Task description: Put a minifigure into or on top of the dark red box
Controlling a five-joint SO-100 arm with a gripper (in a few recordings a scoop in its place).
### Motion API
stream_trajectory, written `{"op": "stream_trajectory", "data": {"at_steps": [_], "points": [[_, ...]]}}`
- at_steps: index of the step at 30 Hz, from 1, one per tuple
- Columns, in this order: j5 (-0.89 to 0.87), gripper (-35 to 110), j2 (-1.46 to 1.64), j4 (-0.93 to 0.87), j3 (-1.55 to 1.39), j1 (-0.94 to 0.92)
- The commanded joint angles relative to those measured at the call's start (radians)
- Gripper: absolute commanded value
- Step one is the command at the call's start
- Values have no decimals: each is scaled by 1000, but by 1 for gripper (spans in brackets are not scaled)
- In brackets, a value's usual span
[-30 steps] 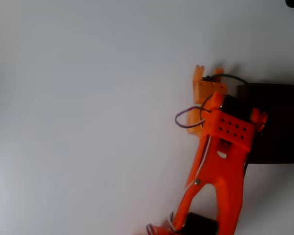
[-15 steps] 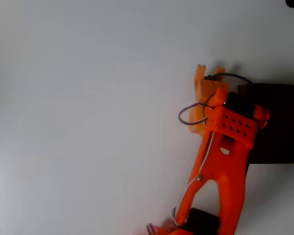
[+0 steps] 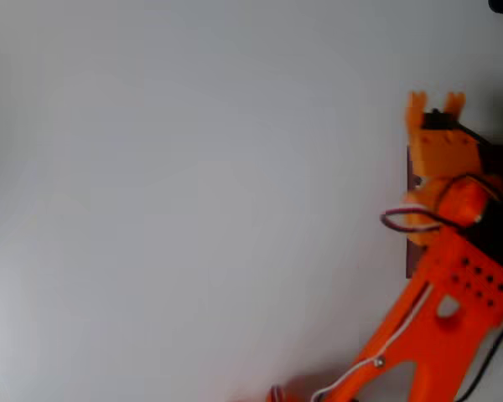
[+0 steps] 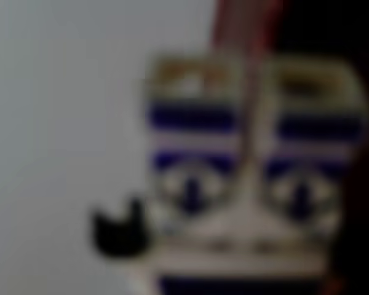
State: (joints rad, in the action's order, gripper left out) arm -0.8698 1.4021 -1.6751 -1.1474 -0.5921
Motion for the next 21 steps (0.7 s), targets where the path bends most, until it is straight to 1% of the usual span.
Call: {"op": "stream_trajectory", "data": {"at_steps": [1, 5, 8, 12, 15, 17, 21], "points": [[61, 0, 15, -31, 117, -118], [110, 2, -137, -31, 167, -175], [132, 13, -275, -31, 230, -169], [166, 20, -367, -31, 285, -135], [190, 22, -342, -35, 276, -132], [224, 21, -290, -51, 262, -126], [356, 16, -60, -57, 91, -117]]}}
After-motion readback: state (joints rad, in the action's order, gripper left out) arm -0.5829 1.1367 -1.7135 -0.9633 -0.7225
